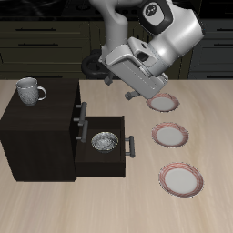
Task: Open the top drawer
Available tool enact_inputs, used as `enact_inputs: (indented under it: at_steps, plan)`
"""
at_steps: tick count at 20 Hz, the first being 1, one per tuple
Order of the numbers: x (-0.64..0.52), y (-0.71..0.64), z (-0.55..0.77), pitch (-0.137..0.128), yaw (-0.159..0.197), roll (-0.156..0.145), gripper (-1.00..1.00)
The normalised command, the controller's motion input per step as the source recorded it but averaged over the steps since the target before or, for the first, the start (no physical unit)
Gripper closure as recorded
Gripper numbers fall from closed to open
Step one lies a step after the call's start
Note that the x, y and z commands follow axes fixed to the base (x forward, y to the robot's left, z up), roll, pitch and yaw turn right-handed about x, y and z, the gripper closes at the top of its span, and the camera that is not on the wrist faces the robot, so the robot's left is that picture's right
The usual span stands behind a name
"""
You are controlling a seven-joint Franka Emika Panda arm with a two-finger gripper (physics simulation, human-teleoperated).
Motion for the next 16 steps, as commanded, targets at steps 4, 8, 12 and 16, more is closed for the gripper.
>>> enact_inputs:
  at_steps: [4,8,12,16]
  plan:
    - [0.09,-0.27,-0.16,0.036,0.000,-0.032,-1.00]
    - [0.09,-0.21,-0.17,0.023,-0.003,-0.048,-1.00]
    - [0.15,-0.25,-0.30,0.042,0.010,-0.036,-1.00]
    - [0.16,-0.28,-0.11,0.031,-0.014,-0.035,-1.00]
